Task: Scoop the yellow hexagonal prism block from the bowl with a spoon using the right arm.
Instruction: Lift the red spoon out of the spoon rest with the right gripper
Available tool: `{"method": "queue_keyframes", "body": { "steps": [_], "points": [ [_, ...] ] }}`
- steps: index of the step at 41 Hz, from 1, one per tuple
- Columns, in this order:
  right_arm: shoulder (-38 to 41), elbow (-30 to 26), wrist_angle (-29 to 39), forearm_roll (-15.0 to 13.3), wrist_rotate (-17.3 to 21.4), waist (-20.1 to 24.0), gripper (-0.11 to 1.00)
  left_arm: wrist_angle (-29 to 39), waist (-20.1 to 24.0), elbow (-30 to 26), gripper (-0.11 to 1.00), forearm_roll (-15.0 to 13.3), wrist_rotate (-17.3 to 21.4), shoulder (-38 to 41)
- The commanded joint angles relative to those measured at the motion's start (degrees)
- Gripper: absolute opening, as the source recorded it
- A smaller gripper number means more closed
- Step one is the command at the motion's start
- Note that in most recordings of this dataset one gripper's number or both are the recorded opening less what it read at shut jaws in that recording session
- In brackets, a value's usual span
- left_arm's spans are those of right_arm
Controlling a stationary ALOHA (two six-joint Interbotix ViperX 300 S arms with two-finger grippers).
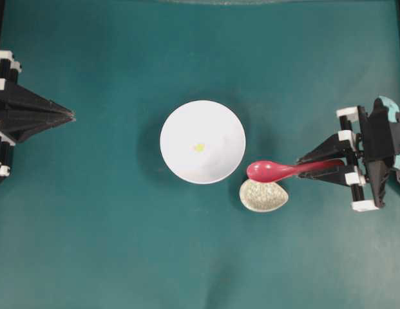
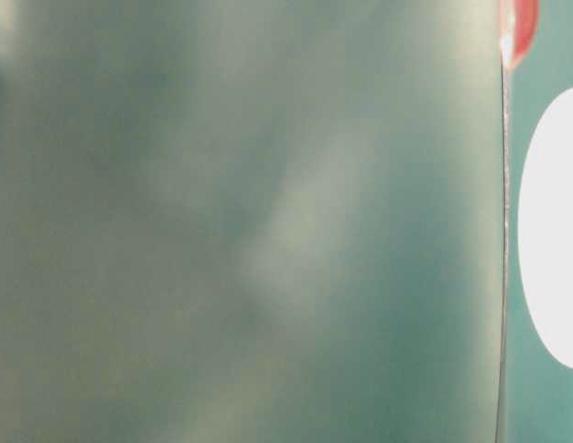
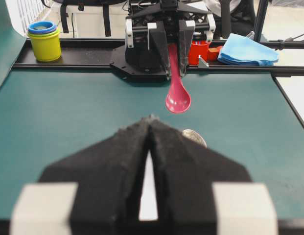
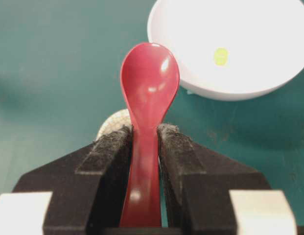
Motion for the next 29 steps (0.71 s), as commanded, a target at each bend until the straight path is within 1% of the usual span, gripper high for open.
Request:
{"method": "queue_keyframes", "body": {
  "steps": [1,8,15,21,29],
  "points": [
    [-1.23,-1.67,1.14,-0.62,0.0,-1.41,0.25,-0.35,0.0,-1.23,0.04,0.09,-0.09,0.53],
    [-1.58,-2.2,2.02,-1.14,0.0,-2.46,0.25,-0.35,0.0,-1.14,0.04,0.18,-0.09,0.53],
    [-0.62,-2.29,6.33,-1.05,0.26,-2.46,0.25,-0.26,0.0,-1.14,0.04,0.18,-0.09,0.53],
    [2.11,-2.2,8.96,-0.97,0.53,-2.46,0.26,-0.26,0.0,-1.14,0.04,0.18,-0.09,0.53],
    [6.94,-2.2,9.05,-0.88,0.88,-2.29,0.25,-0.35,0.0,-1.14,0.04,0.09,-0.09,0.44]
  ]
}}
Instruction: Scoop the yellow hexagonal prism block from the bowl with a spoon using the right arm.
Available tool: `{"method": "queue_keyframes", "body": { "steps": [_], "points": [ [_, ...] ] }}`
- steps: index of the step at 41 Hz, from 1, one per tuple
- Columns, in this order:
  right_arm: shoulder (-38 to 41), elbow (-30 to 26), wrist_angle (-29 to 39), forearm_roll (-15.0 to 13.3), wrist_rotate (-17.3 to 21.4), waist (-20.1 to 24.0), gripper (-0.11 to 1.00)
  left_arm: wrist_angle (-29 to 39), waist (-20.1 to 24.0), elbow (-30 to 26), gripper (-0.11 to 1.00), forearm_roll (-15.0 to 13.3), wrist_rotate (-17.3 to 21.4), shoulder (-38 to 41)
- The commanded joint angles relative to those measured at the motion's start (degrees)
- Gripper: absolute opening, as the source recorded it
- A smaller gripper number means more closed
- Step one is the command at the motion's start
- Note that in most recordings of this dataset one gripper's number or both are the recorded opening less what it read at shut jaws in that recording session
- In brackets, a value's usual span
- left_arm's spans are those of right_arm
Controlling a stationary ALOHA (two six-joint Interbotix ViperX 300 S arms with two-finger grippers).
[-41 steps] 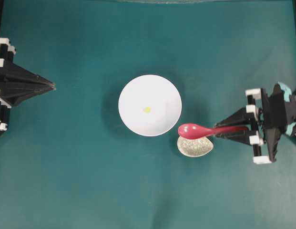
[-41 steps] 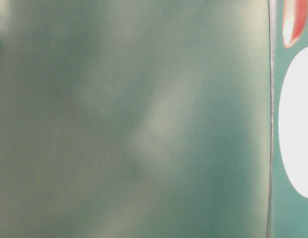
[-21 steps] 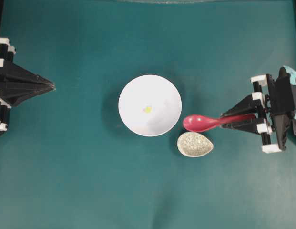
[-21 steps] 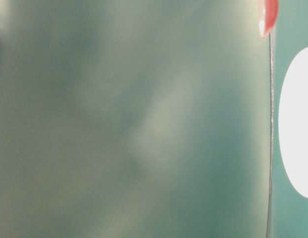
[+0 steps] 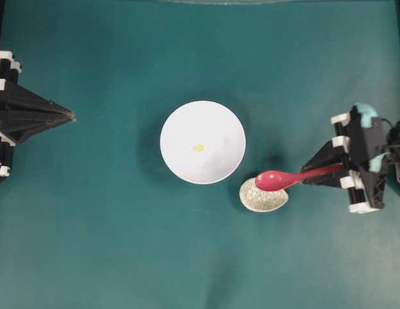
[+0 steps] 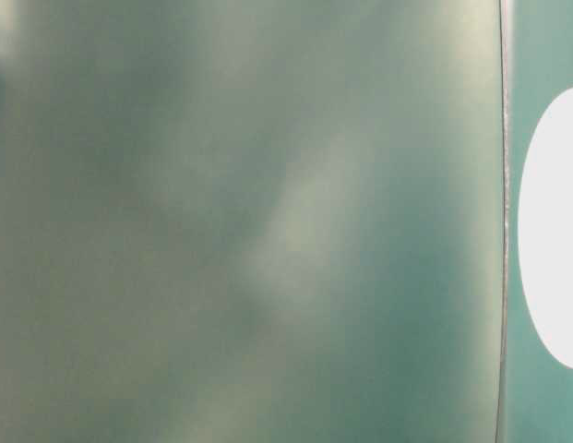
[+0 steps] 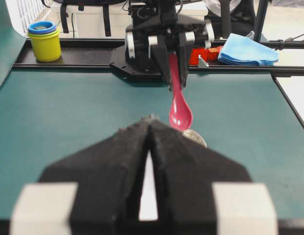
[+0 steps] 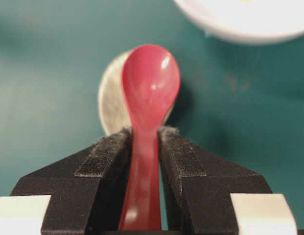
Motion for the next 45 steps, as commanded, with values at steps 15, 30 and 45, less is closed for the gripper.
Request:
{"method": "queue_keyframes", "body": {
  "steps": [15,30,45],
  "points": [
    [6.06,-2.02,-3.08,0.09,2.02,2.9,0.25,-0.26,0.0,-1.14,0.04,0.18,-0.09,0.53],
    [7.38,-1.93,-4.04,0.09,5.54,4.31,0.25,-0.09,0.0,-1.14,0.04,0.18,0.0,0.44],
    [7.47,-2.02,-4.75,0.09,6.86,4.31,0.26,-0.09,0.0,-1.23,0.04,0.18,-0.09,0.44]
  ]
}}
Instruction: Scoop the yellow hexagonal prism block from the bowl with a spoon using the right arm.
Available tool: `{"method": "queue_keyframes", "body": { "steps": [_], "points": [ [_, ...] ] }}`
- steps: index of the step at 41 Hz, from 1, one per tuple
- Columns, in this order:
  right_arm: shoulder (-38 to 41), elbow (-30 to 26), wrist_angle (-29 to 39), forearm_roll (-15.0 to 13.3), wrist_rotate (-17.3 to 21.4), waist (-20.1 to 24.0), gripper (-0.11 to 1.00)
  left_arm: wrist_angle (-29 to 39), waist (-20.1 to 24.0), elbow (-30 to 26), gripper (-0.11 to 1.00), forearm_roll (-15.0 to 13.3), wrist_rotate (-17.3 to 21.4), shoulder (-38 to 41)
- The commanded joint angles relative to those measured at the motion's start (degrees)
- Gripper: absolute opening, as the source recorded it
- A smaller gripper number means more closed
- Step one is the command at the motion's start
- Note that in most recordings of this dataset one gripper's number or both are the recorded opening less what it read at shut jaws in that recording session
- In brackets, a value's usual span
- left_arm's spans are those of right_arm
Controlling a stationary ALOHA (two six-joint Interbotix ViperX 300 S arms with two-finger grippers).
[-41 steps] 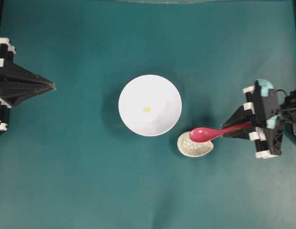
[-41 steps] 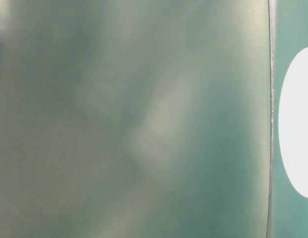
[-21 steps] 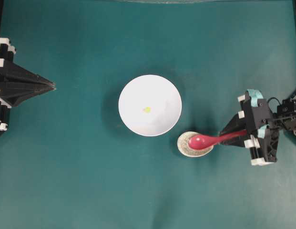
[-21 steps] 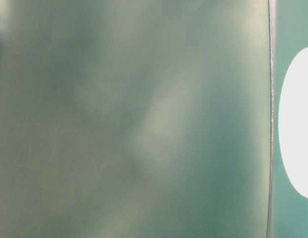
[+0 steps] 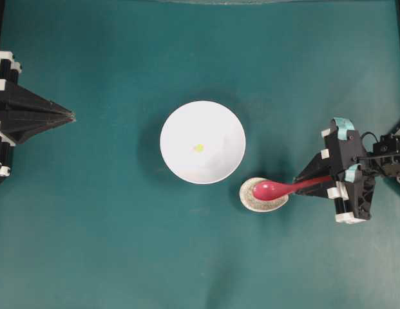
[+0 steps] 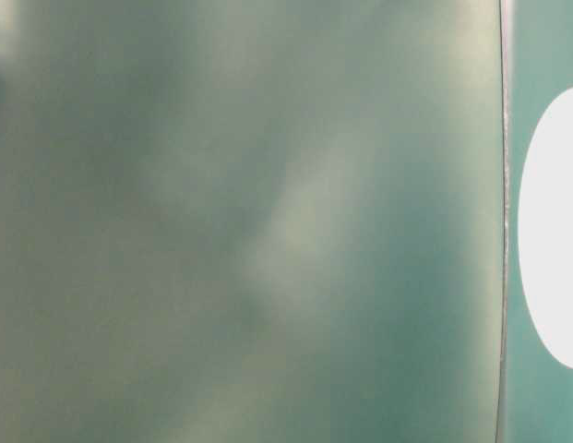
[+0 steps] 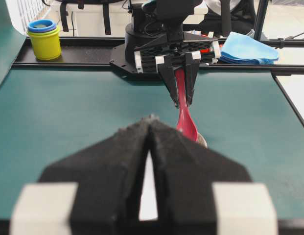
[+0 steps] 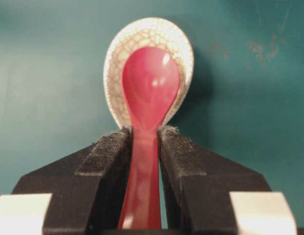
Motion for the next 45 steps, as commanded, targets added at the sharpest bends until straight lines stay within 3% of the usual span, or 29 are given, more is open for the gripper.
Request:
{"method": "queue_keyframes", "body": {
  "steps": [1,10,27,32,45],
  "points": [
    [-0.44,-1.05,-0.26,0.09,0.09,0.09,0.27,-0.35,0.0,-1.14,0.04,0.18,-0.09,0.44],
    [-0.44,-1.14,-0.18,0.09,0.09,0.09,0.43,-0.35,0.0,-1.23,0.04,0.09,-0.09,0.26],
    [-1.32,-1.32,-2.37,0.26,0.26,0.53,0.45,-0.26,0.0,-1.14,0.04,0.18,-0.09,0.18],
    [-1.41,-0.97,-6.68,0.88,1.41,1.76,0.45,-0.26,0.0,-1.14,0.04,0.18,-0.09,0.18],
    [0.44,3.78,-25.66,0.88,9.58,9.49,0.45,0.26,0.0,-1.14,0.04,0.18,-0.09,0.44]
  ]
}}
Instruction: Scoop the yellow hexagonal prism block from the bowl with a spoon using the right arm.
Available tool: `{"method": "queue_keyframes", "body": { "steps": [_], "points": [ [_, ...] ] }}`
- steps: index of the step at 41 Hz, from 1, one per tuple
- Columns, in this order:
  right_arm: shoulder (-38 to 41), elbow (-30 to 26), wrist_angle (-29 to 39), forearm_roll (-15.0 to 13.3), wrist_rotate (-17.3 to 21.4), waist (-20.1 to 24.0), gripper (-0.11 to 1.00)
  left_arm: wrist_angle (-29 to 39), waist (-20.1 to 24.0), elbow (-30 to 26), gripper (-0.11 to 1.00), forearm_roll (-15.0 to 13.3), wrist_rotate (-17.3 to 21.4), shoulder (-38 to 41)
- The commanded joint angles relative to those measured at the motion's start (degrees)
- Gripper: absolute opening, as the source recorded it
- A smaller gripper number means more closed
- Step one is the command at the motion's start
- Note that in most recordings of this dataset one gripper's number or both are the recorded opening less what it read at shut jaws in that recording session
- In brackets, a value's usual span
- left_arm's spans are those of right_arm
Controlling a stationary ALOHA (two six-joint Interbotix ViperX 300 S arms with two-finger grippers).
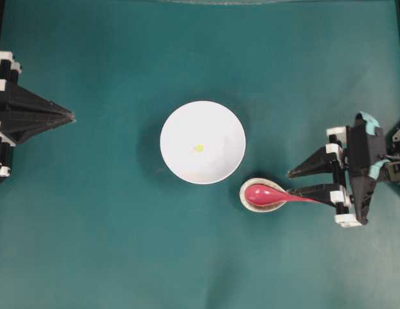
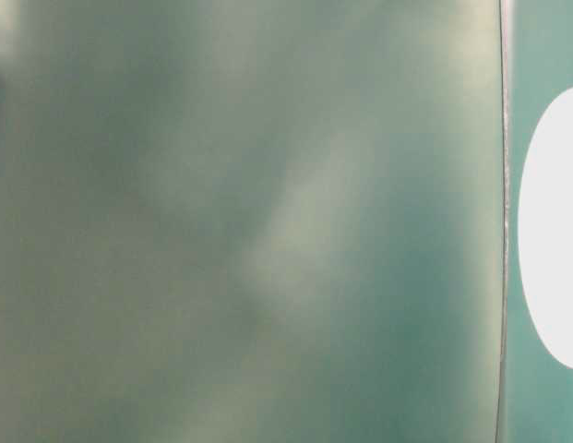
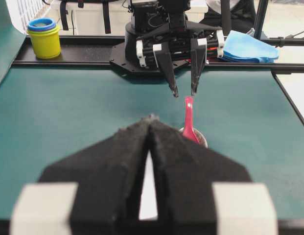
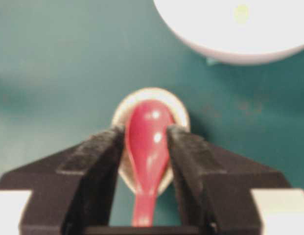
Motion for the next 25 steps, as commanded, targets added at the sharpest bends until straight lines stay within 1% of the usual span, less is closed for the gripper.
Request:
{"method": "queue_keyframes", "body": {
  "steps": [1,7,19,25],
  "points": [
    [0.97,0.88,-5.71,0.0,1.67,2.55,0.45,-0.26,0.0,-1.05,0.04,0.09,-0.09,0.44],
    [4.57,2.46,-11.25,0.09,3.08,5.36,0.45,0.09,0.0,-1.05,0.04,0.0,-0.09,0.35],
    [13.27,3.96,-22.76,0.0,3.96,8.44,0.45,2.37,0.0,-1.14,0.04,0.09,-0.09,0.09],
    [16.44,4.92,-26.89,0.0,6.06,9.93,0.45,2.99,0.0,-1.14,0.04,0.0,0.0,-0.35]
  ]
}}
